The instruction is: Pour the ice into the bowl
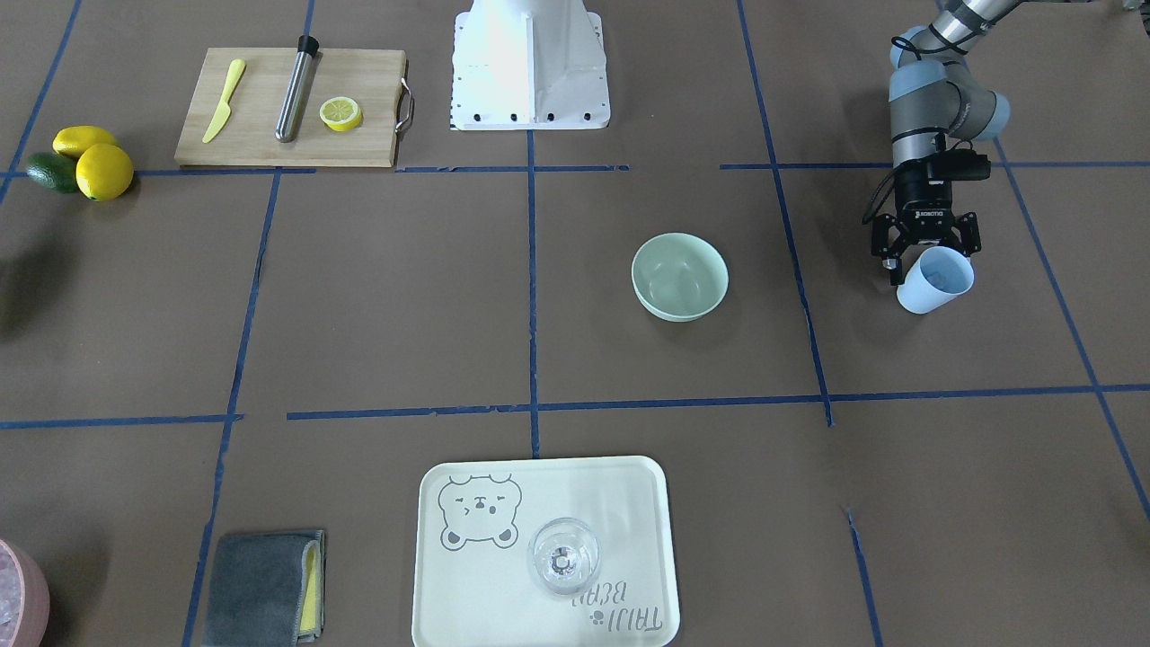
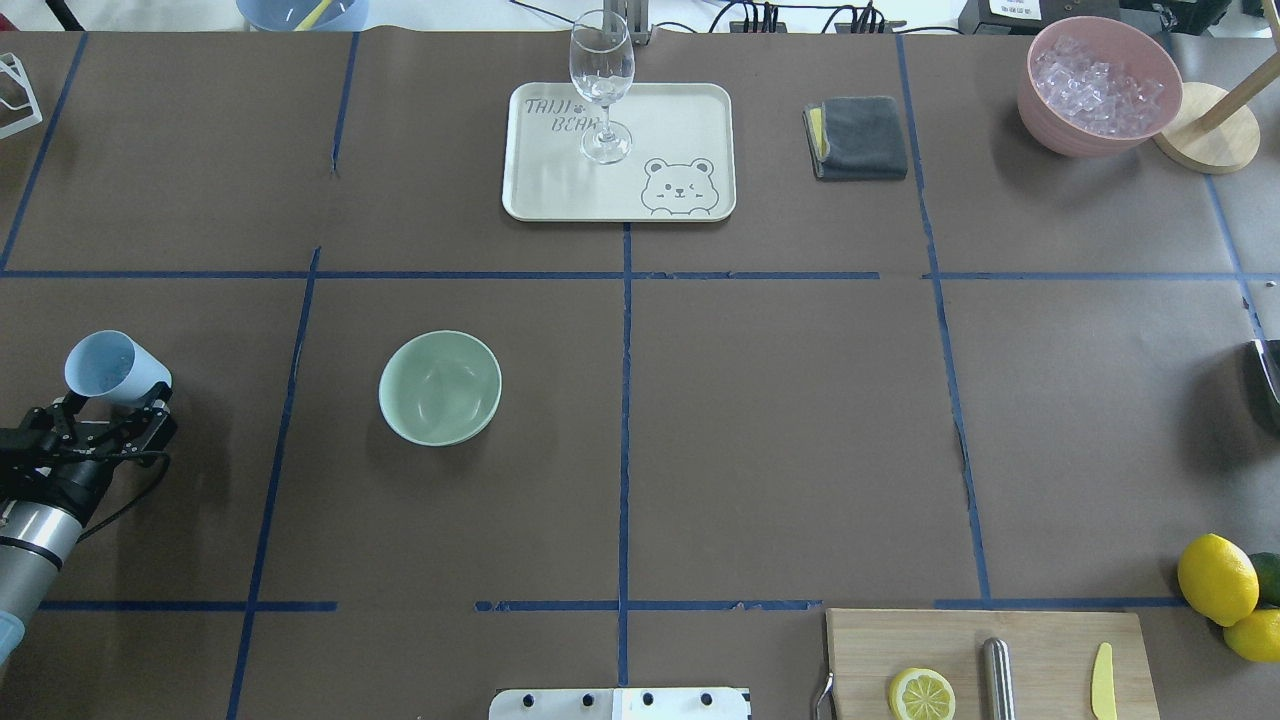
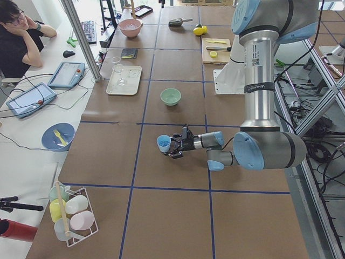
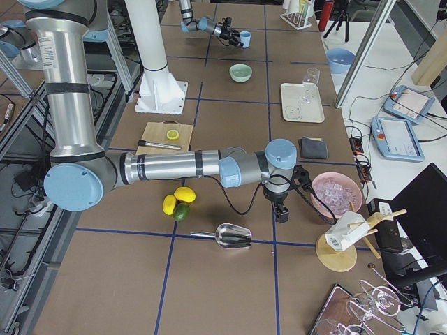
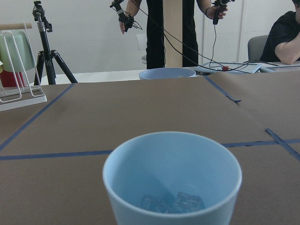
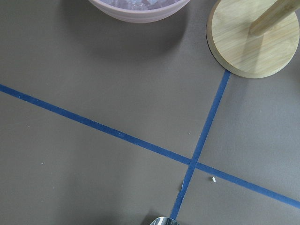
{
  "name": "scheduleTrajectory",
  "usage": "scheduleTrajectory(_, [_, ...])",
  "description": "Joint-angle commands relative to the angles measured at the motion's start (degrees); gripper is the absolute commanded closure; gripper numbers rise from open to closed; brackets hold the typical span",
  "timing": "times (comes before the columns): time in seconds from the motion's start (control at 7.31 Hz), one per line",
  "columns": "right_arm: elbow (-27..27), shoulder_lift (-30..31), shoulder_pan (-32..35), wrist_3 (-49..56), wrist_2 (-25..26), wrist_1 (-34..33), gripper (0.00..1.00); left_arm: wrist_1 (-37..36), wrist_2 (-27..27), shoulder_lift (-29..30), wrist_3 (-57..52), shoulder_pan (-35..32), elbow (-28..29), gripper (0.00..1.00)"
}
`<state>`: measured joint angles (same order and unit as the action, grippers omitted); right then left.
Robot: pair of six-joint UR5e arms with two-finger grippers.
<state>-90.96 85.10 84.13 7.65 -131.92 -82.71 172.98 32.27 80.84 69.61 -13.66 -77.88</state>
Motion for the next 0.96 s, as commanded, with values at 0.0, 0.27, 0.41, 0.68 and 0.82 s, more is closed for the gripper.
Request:
scheduleTrajectory(0.0, [0.0,0.1,0.1,0.1,0.0,0.0,0.00,0.0,2.0,0.8,2.0,-2.2,0.2,0.01])
scheduleTrajectory(0.27, [0.0,0.1,0.1,0.1,0.0,0.0,0.00,-0.2,1.8,2.1,2.5,-3.1,0.2,0.01])
scheduleTrajectory(0.41, [0.0,0.2,0.1,0.1,0.0,0.0,0.00,-1.1,1.6,2.6,2.6,-3.1,0.2,0.01])
scheduleTrajectory(0.68, [0.0,0.2,0.1,0.1,0.0,0.0,0.00,-2.2,1.5,2.7,2.6,-3.1,0.4,0.01])
scheduleTrajectory(0.82, [0.0,0.2,0.1,0.1,0.0,0.0,0.00,-2.2,1.5,2.7,2.5,-3.1,0.4,0.04])
